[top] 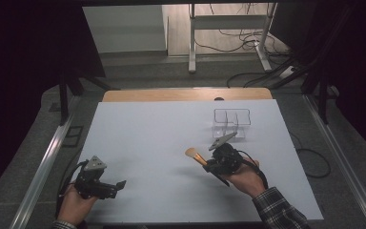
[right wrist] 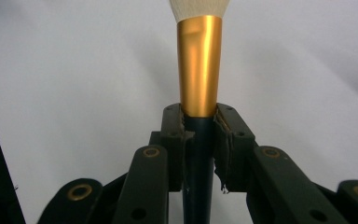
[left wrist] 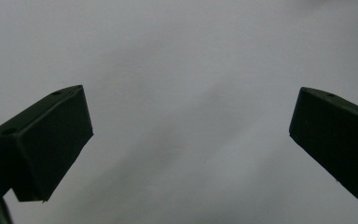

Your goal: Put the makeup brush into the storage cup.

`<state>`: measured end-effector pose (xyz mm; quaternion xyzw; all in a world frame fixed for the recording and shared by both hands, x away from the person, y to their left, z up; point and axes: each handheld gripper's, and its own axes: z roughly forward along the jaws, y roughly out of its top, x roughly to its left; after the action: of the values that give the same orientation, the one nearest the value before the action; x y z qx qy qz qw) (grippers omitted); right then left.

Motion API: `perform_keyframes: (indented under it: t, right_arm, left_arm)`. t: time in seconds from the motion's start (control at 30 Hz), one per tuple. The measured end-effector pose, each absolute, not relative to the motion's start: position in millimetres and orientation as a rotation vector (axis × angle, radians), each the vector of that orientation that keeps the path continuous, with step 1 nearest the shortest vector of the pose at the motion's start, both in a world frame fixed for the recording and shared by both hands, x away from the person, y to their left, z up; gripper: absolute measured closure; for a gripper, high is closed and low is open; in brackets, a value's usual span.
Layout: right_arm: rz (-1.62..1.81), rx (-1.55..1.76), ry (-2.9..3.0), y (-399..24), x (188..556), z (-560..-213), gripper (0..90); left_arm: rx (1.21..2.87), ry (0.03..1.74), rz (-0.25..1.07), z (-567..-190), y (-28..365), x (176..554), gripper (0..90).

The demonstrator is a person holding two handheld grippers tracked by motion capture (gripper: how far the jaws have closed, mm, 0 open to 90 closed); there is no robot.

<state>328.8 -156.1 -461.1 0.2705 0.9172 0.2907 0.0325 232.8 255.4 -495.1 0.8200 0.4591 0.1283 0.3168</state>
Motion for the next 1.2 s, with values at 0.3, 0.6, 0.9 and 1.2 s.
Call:
perform_keyframes:
  t: [0.3, 0.6, 0.9, 1.2]
  right_arm:
    - [0.945, 0.855, 2.760, -167.8, 331.8, -455.5, 74.6]
    - [0.974, 0.886, 2.714, -177.0, 335.2, -452.1, 74.7]
    - [1.015, 0.916, 2.658, -185.6, 338.0, -449.1, 74.7]
    - [1.068, 0.921, 2.595, -193.9, 338.8, -442.5, 74.7]
  left_arm:
    - [2.160, 1.210, 0.326, -495.9, 255.2, 233.2, 0.0]
    - [2.158, 1.210, 0.324, -496.0, 255.5, 233.2, 0.0]
    - [2.158, 1.209, 0.323, -496.0, 255.6, 233.3, 0.0]
    - [2.159, 1.208, 0.324, -495.9, 255.4, 233.3, 0.0]
